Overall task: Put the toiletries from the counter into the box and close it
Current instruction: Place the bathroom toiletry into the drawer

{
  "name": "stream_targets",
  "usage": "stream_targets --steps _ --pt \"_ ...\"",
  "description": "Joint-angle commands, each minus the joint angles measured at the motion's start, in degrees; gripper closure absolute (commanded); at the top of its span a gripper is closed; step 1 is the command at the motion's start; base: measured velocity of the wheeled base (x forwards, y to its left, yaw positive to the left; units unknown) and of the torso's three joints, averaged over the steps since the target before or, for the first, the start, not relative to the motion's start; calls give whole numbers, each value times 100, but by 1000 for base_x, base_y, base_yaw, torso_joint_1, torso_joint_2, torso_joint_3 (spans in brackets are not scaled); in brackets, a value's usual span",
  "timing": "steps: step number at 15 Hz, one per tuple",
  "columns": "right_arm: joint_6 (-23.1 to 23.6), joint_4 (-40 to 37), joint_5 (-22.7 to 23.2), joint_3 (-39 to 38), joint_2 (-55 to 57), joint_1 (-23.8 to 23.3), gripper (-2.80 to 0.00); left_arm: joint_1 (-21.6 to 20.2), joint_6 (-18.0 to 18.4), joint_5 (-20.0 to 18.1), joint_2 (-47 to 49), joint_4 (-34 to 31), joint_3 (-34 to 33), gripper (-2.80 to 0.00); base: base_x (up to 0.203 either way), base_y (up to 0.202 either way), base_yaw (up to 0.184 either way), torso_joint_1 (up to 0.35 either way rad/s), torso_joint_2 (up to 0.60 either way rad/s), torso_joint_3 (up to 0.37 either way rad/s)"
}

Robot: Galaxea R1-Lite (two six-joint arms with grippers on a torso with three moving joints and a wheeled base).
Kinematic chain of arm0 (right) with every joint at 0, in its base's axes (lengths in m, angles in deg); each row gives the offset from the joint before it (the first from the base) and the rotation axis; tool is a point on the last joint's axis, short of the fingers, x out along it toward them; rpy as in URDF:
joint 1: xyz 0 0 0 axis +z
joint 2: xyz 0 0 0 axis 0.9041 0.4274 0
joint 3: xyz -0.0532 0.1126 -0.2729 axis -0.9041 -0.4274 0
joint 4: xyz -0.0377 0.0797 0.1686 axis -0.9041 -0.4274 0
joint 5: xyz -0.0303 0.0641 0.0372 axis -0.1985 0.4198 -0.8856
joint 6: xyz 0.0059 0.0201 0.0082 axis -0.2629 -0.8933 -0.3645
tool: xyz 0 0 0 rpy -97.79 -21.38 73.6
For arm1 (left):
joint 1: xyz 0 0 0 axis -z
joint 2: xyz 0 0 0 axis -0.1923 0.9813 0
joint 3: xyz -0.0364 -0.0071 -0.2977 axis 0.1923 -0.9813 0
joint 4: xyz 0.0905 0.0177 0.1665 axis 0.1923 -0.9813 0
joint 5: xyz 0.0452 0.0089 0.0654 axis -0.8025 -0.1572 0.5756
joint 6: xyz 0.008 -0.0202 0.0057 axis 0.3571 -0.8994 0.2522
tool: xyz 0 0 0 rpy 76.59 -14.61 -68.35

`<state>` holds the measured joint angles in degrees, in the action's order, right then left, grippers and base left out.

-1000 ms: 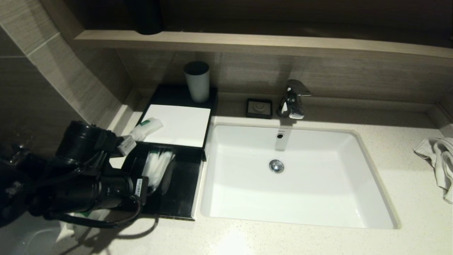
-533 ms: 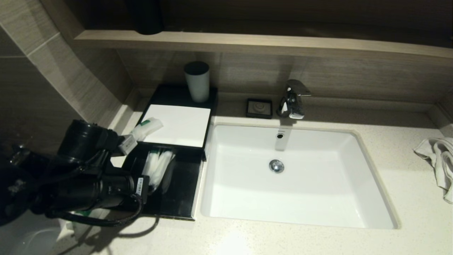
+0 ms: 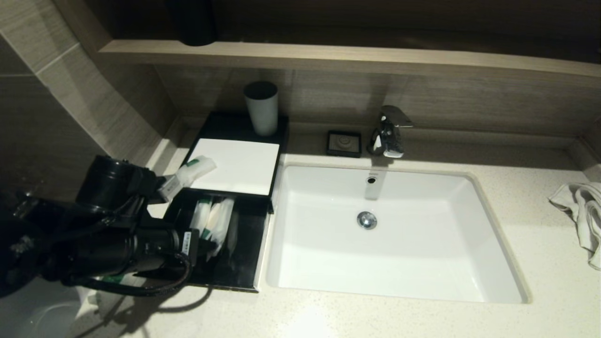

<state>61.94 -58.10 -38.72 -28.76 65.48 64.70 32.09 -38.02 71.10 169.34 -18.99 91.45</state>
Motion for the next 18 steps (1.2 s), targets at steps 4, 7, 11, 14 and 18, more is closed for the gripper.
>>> stream_targets --steps 4,7,11,14,18 --pt "-1 -4 0 0 9 0 0 -9 -24 0 -13 18 0 -280 0 0 0 0 0 0" --pt "-1 -4 -6 0 9 0 0 -45 -174 228 95 21 125 -280 0 0 0 0 0 0" --pt "-1 1 0 0 9 0 0 -79 -190 612 58 27 345 -280 0 0 0 0 0 0" --pt "-1 1 0 0 9 0 0 -210 -220 621 -80 29 541 -280 0 0 0 0 0 0" --pt "-1 -5 0 0 9 0 0 -211 -229 612 -192 29 590 -280 0 0 0 0 0 0"
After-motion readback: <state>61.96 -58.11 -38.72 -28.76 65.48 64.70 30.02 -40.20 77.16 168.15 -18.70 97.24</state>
